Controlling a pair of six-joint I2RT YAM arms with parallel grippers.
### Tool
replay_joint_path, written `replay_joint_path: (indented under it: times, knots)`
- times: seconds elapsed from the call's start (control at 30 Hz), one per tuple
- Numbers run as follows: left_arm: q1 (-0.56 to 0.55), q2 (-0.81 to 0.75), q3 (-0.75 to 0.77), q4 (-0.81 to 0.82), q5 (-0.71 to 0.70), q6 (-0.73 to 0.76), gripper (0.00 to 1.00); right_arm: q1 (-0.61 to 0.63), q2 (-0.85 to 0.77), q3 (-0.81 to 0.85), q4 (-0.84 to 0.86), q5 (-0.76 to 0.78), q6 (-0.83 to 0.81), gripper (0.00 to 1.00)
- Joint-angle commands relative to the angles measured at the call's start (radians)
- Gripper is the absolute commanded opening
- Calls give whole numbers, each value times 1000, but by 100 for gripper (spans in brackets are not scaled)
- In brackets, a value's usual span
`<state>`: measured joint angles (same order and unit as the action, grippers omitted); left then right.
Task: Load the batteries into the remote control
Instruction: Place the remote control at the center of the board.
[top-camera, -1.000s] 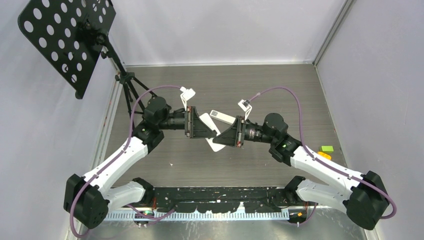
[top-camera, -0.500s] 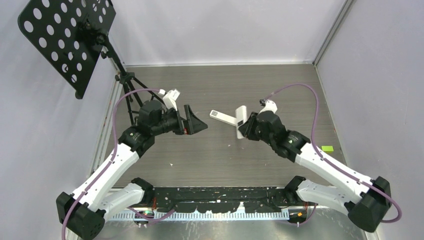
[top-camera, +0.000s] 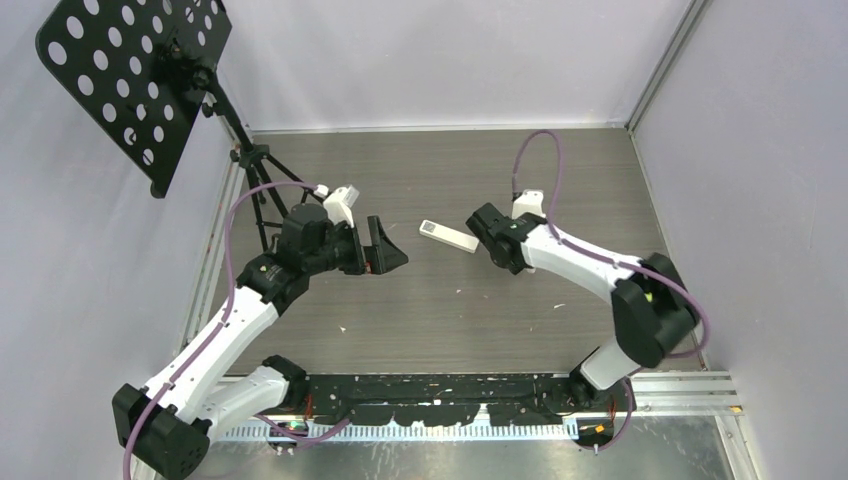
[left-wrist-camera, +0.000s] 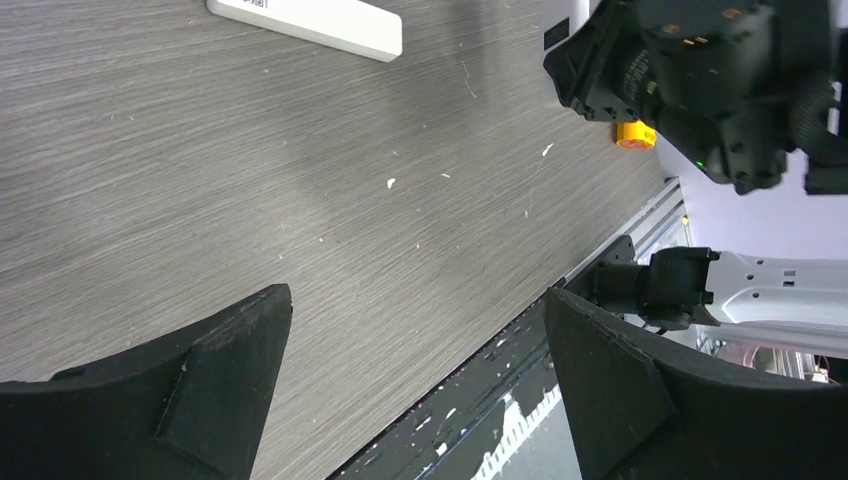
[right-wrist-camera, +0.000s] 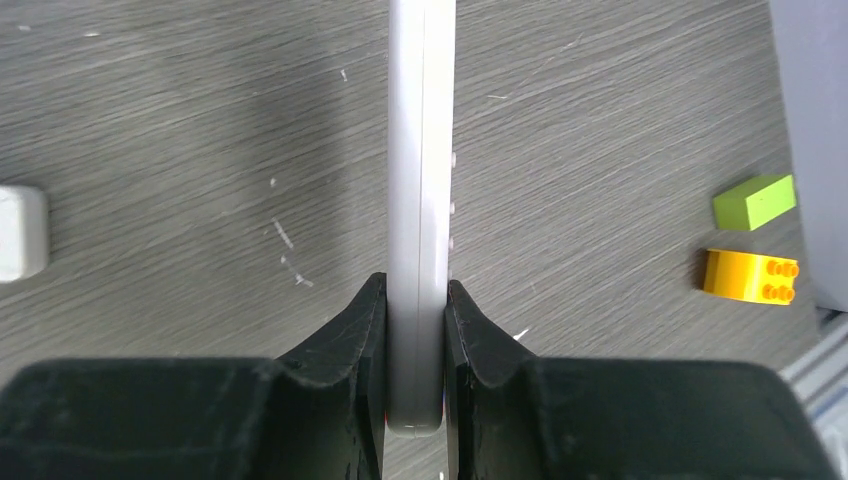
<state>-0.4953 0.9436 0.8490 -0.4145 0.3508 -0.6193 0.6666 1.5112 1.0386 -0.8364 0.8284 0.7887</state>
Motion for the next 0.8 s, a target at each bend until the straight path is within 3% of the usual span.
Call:
replay_joint_path:
  times: [0.0,0.33,0.47,0.6,0.77]
  knots:
    - [3,-20,39,-16,-17,29,100,-17,107,73,-28,126,24,0]
    - [3,-14,33,1,1,22,100,-26,278,82,46,52,0,0]
    - [3,-7,35,-1,4,21,100,-27,307,78,72,14,-14,6]
    - [3,-5,42,-17,-3,33,100,-30,305,64,106,-49,-31,17]
    - [3,-9,82,-120,-84,60,100,-40,271,40,147,-146,-49,40]
